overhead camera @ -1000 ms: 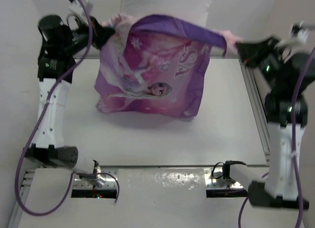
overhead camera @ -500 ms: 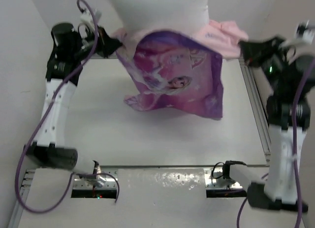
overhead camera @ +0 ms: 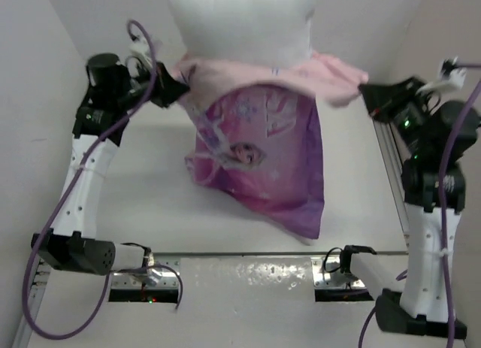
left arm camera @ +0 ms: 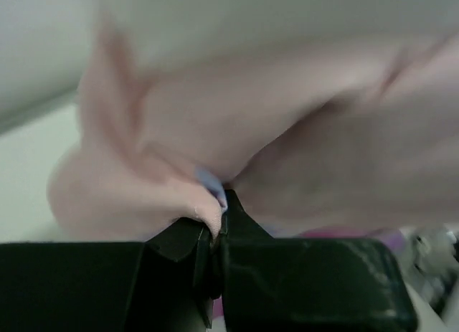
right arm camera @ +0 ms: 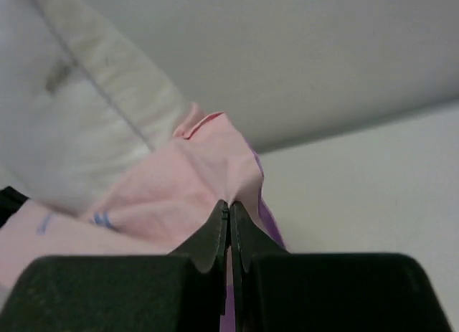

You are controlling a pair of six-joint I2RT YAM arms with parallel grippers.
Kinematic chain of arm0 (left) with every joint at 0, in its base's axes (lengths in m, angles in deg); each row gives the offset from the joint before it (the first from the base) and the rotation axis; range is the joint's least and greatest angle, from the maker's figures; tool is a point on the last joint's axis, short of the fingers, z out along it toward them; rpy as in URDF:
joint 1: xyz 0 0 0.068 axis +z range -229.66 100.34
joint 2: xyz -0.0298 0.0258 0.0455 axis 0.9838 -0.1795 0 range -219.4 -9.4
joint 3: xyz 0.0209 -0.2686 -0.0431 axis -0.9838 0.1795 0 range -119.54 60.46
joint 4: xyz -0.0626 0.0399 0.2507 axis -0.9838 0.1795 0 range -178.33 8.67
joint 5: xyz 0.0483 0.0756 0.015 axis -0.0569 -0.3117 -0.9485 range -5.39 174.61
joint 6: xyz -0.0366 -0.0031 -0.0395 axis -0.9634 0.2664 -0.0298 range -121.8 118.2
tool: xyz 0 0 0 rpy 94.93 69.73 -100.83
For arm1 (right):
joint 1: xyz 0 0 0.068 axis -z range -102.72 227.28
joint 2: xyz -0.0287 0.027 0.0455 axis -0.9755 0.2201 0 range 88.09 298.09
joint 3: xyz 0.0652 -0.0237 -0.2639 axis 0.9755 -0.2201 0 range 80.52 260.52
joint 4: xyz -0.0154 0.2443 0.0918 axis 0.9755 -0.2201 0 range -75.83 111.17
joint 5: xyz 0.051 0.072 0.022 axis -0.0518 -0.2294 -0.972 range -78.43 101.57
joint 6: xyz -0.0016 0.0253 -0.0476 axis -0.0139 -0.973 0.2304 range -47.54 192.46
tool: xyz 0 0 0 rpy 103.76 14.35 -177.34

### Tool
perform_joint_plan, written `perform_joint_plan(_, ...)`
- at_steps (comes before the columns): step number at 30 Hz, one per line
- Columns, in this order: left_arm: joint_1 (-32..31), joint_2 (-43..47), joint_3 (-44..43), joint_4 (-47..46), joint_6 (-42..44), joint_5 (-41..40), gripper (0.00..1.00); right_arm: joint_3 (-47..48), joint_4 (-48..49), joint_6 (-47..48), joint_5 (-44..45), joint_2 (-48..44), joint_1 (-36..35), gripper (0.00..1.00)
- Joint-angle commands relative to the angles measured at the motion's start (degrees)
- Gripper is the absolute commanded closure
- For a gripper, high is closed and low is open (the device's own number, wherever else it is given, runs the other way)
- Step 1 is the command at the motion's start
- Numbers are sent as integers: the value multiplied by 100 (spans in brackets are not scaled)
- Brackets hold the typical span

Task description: Put the pillow into the pillowcase

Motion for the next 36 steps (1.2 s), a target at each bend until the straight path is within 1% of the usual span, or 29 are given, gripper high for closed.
perform_joint_plan(1,-501,-217,2,739,969,-93,100,-1173,737,-314,124,-117,29,100)
perform_joint_plan(2,-467,-533,-742,1360,1066,-137,100,-841,666,-235,132,58,37,100)
perform_joint_plan(3,-397,-1363,-3046,1627,1006,-155,100,442,526,-17,150,295,107,100)
perform_joint_plan(4,-161,-1902,-4505,1769,858,-190,100,1473,-50,142,263,976,160,100)
perform_joint_plan(5,7,-2351,-5877,1483,177,-234,100,3841,-395,248,299,1409,221,100)
perform_joint_plan(6,217,-2721,-7065,897,-212,-8,100,5013,-694,241,308,1901,379,100)
perform_joint_plan(7,733,-2481,-6616,-666,-982,186,100,6043,-906,127,352,2602,450,100)
perform_joint_plan(8,946,-2044,-5637,-1491,-1390,379,100,6558,-865,4,352,2670,503,100)
perform_joint_plan(9,1062,-900,-4392,-2273,-1672,686,100,6102,-769,-162,283,2479,512,100)
perform_joint_plan(10,906,-418,-2491,-2673,-1597,776,100,5088,-72,-181,143,2094,503,100)
perform_joint_plan(11,618,169,-1846,-2024,-709,820,100,2372,510,-503,-120,864,503,100)
perform_joint_plan(12,380,341,-1274,-1487,-265,560,100,1144,1194,-855,-166,347,512,100)
perform_joint_plan(13,-92,429,-328,-612,540,418,100,140,1810,-1128,-184,-146,503,100)
perform_joint_plan(14,-228,448,21,-316,696,295,100,-906,1755,-1157,-175,-133,486,100)
perform_joint_plan(15,-342,361,233,-60,907,32,100,-1142,1502,-1183,-184,-29,407,100)
perform_joint_plan(16,-387,195,-43,490,1309,-66,100,-1240,1517,-1218,-349,285,337,100)
perform_joint_plan(17,-405,-199,-455,757,1435,-111,100,-1163,1570,-1262,-412,393,180,100)
perform_joint_plan(19,-501,-535,-1456,1356,1559,204,100,-726,1107,-1000,-395,613,-23,100)
perform_joint_plan(20,-763,-676,-2166,1444,1603,275,100,-314,678,-686,-212,849,-381,100)
perform_joint_plan(21,-983,-651,-2330,1471,1673,215,100,-223,552,-561,-167,929,-532,98)
perform_joint_plan(22,-1194,-581,-2349,1324,1787,136,100,-326,481,-455,-132,991,-612,90)
perform_joint_plan(23,-1614,-380,-2149,1209,1814,-178,100,-493,454,-297,-70,1009,-987,72)
perform_joint_plan(25,-2029,-282,-2015,1076,2110,-461,100,-1044,594,-173,61,966,-1227,57)
perform_joint_plan(26,-2222,-325,-2076,1128,2174,-837,100,-1231,655,-68,158,913,-1446,47)
perform_joint_plan(27,-2485,-395,-2155,1207,2227,-997,100,-1389,795,-41,168,895,-1535,45)
perform_joint_plan(31,-2769,-686,-2349,1428,2254,-1429,100,-1891,710,353,-26,930,-2079,38)
perform_joint_plan(32,-2804,-712,-2314,1384,2201,-1569,100,-1927,578,633,0,939,-2316,33)
perform_joint_plan(33,-2822,-712,-2270,1262,2114,-1640,100,-1962,307,775,44,956,-2414,24)
perform_joint_plan(36,-2831,-800,-2331,1208,1981,-1920,100,-2120,-124,1066,421,895,-2652,15)
